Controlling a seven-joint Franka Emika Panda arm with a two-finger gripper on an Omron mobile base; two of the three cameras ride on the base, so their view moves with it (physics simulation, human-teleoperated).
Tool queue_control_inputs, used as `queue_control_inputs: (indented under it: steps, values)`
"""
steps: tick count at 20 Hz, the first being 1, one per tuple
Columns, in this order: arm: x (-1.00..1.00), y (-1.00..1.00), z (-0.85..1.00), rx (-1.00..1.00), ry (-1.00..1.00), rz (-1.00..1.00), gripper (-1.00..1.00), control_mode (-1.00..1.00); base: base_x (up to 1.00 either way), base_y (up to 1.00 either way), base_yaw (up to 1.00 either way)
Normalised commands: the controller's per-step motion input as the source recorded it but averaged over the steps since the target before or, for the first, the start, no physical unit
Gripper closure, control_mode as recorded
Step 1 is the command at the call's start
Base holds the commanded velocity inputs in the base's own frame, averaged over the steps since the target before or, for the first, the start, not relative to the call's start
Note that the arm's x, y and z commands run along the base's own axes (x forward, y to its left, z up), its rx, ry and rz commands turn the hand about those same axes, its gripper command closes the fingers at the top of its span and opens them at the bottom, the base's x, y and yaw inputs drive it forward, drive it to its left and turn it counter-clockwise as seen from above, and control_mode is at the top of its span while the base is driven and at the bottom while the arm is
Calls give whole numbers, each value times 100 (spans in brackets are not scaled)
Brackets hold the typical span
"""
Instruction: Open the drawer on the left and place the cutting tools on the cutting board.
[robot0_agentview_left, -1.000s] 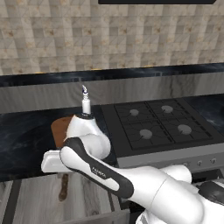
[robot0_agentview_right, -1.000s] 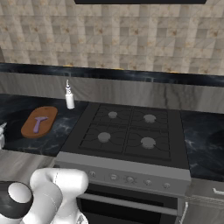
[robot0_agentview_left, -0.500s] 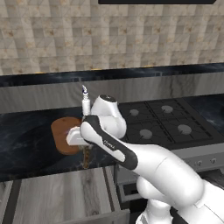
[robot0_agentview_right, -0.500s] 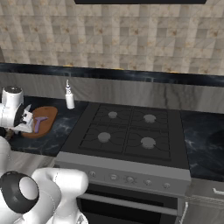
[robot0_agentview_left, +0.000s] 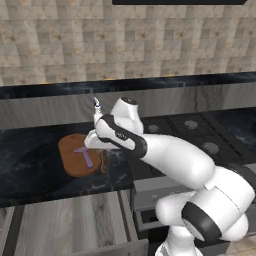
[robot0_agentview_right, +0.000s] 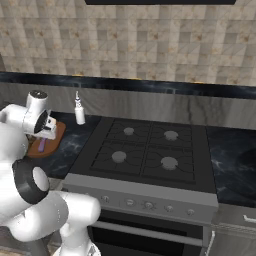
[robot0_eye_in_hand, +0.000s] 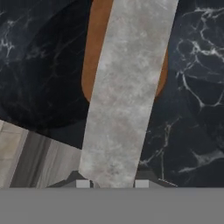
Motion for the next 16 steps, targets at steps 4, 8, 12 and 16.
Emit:
queue_control_inputs:
  steps: [4,8,12,16]
  values:
    - [47,44,14,-14,-3,1,100,-100,0,0,0]
    - [44,43,0,-23,-3,5,100,-100,0,0,0]
    - [34,13,-7,-19,0,1,100,-100,0,0,0]
    - [37,0,-15,-5,2,5,100,-100,0,0,0]
